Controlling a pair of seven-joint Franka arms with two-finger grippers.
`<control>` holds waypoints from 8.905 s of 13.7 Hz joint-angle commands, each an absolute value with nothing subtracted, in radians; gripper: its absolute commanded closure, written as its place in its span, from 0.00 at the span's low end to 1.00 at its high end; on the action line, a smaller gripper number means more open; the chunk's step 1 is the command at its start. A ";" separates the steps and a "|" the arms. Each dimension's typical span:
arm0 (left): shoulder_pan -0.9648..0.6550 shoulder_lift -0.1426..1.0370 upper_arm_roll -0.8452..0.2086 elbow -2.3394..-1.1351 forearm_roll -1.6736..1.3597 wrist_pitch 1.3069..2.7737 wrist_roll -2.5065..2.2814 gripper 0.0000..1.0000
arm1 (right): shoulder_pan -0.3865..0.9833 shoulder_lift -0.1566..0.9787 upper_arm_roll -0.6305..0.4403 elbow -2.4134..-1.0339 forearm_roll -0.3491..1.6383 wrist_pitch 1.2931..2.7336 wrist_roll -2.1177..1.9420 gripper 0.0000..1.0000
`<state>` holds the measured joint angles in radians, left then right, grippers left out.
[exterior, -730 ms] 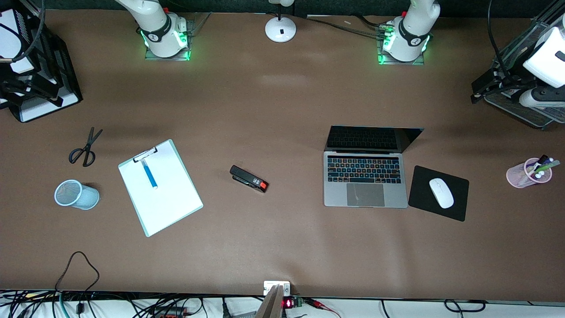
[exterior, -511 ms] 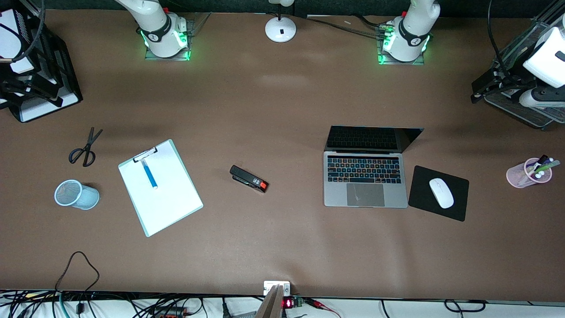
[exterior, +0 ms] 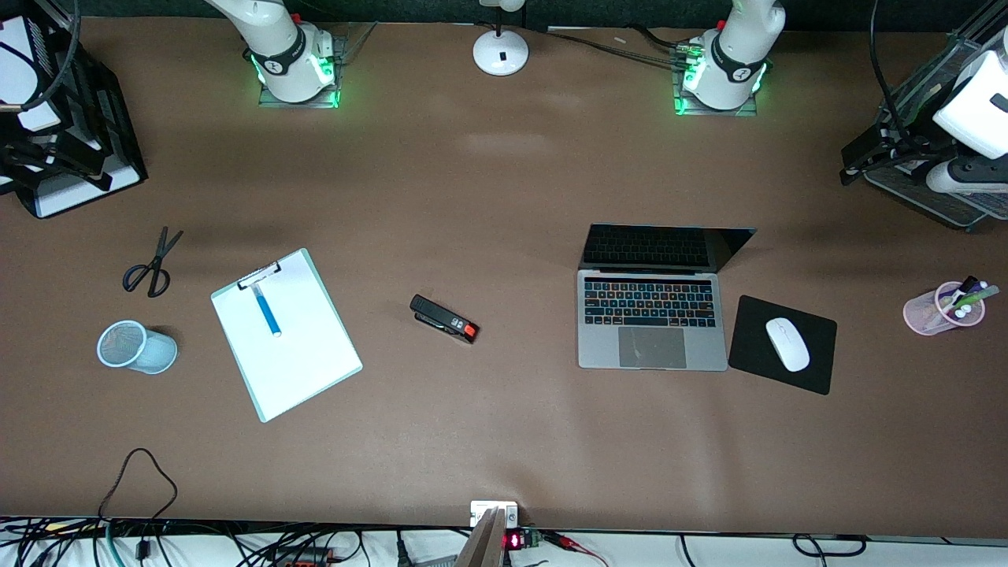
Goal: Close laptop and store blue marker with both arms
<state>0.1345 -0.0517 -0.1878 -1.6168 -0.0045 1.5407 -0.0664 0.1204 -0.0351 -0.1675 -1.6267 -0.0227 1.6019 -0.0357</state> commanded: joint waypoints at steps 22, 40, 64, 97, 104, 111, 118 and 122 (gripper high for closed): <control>0.135 0.023 -0.343 -1.819 -0.074 1.580 -0.365 0.00 | 0.115 0.020 -0.166 -1.620 -0.037 1.617 -0.028 0.00; 0.138 -0.066 -0.429 -2.212 -0.127 1.916 -0.413 0.00 | 0.158 0.238 -0.160 -1.615 -0.025 1.766 -0.034 0.00; 0.133 0.109 -0.459 -2.120 -0.123 2.114 -0.400 0.00 | 0.166 0.560 -0.156 -1.606 0.097 2.026 -0.357 0.00; 0.097 0.629 -0.448 -1.752 0.195 2.382 -0.422 0.00 | 0.206 0.707 -0.153 -1.675 0.100 2.261 -0.462 0.47; 0.097 0.681 -0.445 -1.752 0.201 2.417 -0.422 0.00 | 0.204 0.706 -0.153 -1.669 0.147 2.252 -0.462 0.69; 0.097 0.707 -0.436 -1.752 0.201 2.448 -0.423 0.00 | 0.204 0.706 -0.155 -1.669 0.153 2.250 -0.463 0.86; 0.104 0.648 -0.437 -1.753 0.215 2.361 -0.423 0.00 | 0.199 0.664 -0.161 -1.620 0.152 2.231 -0.463 0.97; 0.115 0.542 -0.442 -1.752 0.216 2.243 -0.420 0.00 | 0.193 0.640 -0.169 -1.528 0.153 2.137 -0.463 0.97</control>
